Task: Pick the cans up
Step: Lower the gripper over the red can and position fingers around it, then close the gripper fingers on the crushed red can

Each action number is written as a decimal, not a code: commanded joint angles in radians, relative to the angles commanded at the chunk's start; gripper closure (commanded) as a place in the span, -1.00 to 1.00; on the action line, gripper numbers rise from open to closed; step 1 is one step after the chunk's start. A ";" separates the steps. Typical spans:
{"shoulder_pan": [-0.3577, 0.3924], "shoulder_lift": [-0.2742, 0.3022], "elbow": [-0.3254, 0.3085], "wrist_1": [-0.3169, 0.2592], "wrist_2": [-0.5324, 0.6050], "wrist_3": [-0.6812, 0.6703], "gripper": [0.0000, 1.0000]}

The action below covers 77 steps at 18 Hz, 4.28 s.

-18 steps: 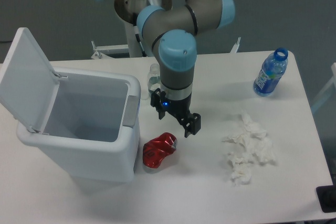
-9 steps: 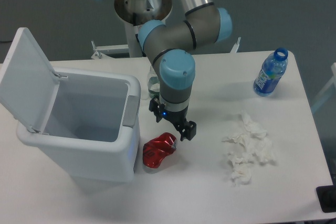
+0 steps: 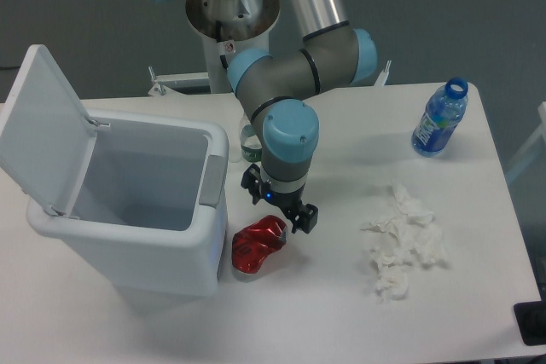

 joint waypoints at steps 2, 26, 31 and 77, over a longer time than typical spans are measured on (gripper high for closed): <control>0.000 -0.011 0.005 0.000 0.000 -0.011 -1.00; -0.008 -0.044 0.018 0.002 0.003 -0.009 -1.00; -0.018 -0.052 0.028 0.002 0.003 -0.009 -1.00; -0.026 -0.080 0.034 0.008 0.046 -0.011 -0.92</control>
